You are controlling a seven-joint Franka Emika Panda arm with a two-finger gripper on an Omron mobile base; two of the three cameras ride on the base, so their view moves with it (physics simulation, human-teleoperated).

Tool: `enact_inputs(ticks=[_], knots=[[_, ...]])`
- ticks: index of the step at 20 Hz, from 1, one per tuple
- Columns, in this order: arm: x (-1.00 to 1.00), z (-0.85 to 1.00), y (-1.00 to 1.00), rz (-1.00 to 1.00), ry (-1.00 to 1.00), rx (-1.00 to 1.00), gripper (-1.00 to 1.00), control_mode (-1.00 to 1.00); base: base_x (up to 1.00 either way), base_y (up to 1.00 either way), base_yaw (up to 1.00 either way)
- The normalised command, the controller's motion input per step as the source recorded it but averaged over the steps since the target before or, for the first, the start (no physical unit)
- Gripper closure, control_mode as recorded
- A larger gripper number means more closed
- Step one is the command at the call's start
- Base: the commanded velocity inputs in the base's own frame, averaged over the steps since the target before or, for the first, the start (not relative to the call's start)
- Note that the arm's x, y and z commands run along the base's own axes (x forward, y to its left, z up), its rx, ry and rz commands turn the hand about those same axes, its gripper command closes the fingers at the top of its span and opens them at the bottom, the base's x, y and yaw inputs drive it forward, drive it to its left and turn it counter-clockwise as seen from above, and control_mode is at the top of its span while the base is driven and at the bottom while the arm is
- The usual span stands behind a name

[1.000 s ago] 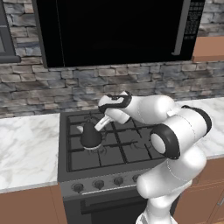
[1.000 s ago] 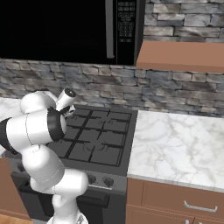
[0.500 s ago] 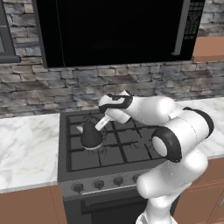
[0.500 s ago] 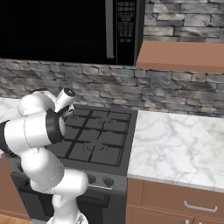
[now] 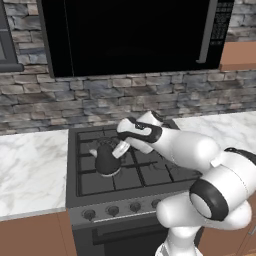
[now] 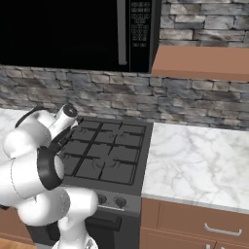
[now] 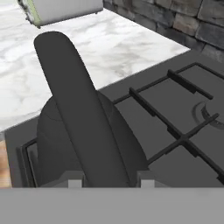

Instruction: The kettle is done boiling. Turn off the stove, then wait for 300 timesteps before moving the kettle to the dining table.

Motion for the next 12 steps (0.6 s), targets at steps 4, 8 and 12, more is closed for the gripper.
enact_inputs(ticks=[4, 8, 12], knots=[[-0.46, 0.32, 0.00, 0.00, -0.10, 0.01, 1.00, -1.00, 0.00, 0.00, 0.00], [-0.33, 0.46, 0.00, 0.00, 0.00, 0.02, 1.00, -1.00, 0.00, 0.00, 0.00], [-0.22, 0.54, 0.00, 0.00, 0.00, 0.01, 1.00, -1.00, 0.00, 0.00, 0.00]])
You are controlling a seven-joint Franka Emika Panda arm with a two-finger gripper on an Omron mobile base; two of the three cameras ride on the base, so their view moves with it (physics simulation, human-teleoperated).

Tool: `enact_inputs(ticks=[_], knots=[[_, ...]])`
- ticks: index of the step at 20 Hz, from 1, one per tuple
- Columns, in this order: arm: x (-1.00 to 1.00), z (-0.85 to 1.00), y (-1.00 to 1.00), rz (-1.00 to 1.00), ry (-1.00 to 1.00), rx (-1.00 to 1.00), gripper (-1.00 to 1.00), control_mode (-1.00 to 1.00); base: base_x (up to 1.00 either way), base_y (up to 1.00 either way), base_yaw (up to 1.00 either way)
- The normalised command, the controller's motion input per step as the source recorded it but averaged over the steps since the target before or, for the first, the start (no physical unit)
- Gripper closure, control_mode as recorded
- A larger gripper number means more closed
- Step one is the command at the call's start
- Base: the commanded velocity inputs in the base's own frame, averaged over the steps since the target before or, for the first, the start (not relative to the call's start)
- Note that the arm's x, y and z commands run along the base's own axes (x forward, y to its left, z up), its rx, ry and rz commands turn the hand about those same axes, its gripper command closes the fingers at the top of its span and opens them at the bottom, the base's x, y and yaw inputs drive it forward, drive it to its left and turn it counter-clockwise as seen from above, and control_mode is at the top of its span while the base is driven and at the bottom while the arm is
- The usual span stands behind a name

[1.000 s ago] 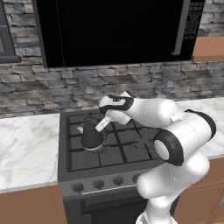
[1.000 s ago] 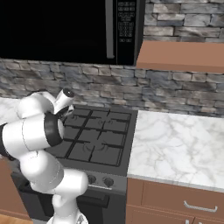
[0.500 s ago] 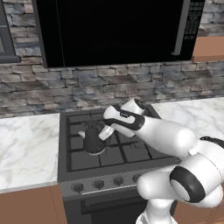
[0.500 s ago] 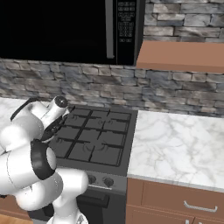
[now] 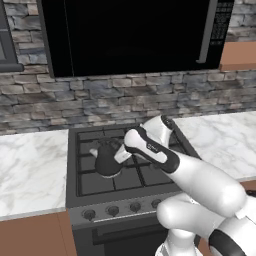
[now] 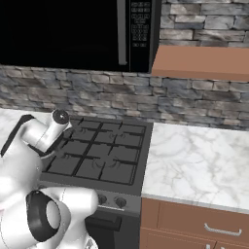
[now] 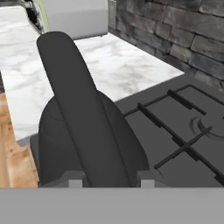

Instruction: The kettle is done boiling. Turn off the stove, then wait for 300 timesteps before moving the kettle to the dining table.

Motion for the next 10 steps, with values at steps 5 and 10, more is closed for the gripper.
enact_inputs(ticks=[5, 10], knots=[[-0.22, 0.52, 0.00, 0.00, 0.00, 0.01, 1.00, -1.00, 0.00, 0.00, 0.00], [-0.35, 0.42, -0.01, 0.00, 0.00, 0.01, 1.00, -1.00, 0.00, 0.00, 0.00]])
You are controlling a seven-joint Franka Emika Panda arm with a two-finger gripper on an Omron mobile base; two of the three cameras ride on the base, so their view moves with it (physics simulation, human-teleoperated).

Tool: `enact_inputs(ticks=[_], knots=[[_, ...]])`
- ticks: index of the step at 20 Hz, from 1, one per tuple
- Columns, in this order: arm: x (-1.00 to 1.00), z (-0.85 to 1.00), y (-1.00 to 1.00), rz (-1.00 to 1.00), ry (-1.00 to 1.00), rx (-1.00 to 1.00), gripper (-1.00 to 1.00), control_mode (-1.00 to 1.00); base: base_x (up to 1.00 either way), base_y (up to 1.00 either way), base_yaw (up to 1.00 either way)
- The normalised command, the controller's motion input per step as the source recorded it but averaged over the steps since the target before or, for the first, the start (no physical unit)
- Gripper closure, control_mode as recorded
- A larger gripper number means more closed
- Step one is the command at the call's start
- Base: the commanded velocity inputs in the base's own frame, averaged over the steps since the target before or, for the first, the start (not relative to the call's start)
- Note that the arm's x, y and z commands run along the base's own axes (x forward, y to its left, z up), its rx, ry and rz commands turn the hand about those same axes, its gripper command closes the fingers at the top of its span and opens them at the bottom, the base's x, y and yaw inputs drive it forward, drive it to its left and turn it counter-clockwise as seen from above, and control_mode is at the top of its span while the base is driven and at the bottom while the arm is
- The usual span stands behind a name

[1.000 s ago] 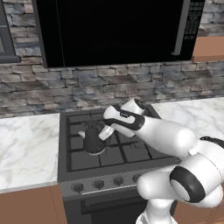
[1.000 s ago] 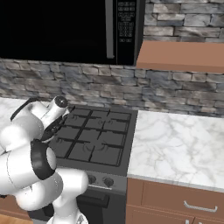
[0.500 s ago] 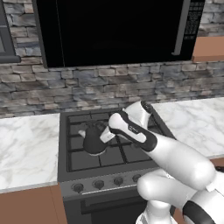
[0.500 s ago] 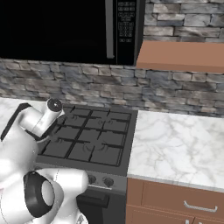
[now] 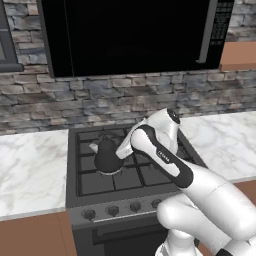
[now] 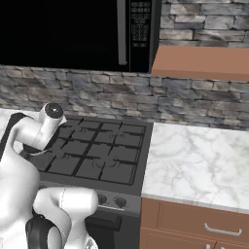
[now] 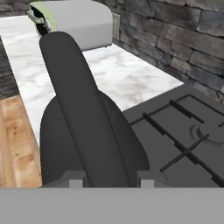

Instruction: The kettle is done boiling. Turn off the stove, then wait for 300 timesteps before moving the kettle to the dining table.

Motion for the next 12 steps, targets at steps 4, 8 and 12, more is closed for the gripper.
enact_inputs(ticks=[4, 8, 12], knots=[[-0.40, 0.39, -0.03, 0.00, 0.00, 0.02, 1.00, -1.00, 0.00, 0.00, 0.00], [-0.27, 0.45, -0.08, 0.00, 0.00, 0.04, 1.00, -1.00, 0.00, 0.00, 0.00], [-0.12, 0.34, -0.09, 0.00, 0.00, 0.01, 1.00, -1.00, 0.00, 0.00, 0.00]])
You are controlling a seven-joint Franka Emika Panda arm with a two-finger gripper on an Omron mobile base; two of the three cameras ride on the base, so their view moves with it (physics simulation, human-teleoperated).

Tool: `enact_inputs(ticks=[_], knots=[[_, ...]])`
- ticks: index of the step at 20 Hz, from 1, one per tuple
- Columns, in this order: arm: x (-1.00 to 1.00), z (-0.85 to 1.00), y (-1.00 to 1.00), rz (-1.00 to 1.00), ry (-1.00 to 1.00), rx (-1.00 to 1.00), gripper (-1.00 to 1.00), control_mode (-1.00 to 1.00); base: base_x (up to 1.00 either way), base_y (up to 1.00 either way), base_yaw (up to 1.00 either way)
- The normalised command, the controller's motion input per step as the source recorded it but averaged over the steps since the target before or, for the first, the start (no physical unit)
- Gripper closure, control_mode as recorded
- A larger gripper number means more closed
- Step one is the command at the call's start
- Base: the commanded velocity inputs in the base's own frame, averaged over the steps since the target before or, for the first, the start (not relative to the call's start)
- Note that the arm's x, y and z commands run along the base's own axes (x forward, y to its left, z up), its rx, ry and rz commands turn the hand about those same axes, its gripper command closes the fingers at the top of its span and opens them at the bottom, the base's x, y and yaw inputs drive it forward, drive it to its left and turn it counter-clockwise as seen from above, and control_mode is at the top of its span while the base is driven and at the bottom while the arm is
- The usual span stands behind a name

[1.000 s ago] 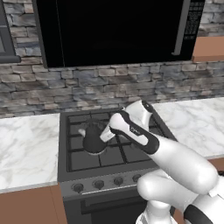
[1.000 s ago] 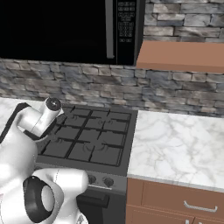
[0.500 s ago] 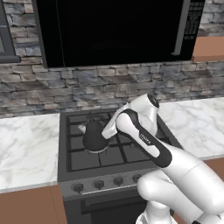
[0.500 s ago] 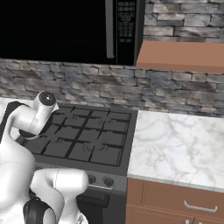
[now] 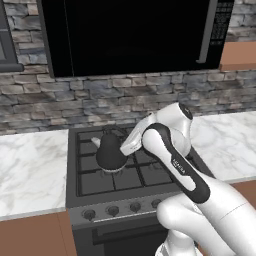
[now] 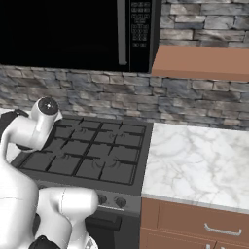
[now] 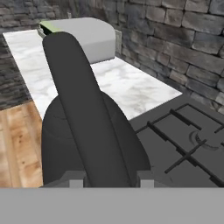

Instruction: The kettle is done boiling. Turn off the stove, then wait for 300 timesteps before moving the kettle to the dining table.

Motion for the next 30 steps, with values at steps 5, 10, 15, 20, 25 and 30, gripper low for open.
enact_inputs(ticks=[5, 10, 15, 20, 25, 30], knots=[[0.00, 0.09, -0.05, 0.00, 0.01, 0.00, 1.00, -1.00, 0.00, 0.00, 0.00], [-0.05, 0.00, 0.00, 0.00, -0.02, 0.00, 1.00, -1.00, 0.00, 0.00, 0.00], [0.00, 0.00, 0.00, 0.00, 0.00, 0.00, 1.00, 1.00, -0.75, 0.00, -0.09], [0.00, 0.00, 0.00, 0.00, 0.00, 0.00, 1.00, 1.00, -0.66, 0.00, -0.13], [0.00, 0.00, 0.00, 0.00, 0.00, 0.00, 1.00, 1.00, -0.59, 0.00, -0.13], [0.00, 0.00, 0.00, 0.00, 0.00, 0.00, 1.00, 1.00, -0.38, 0.00, -0.23]])
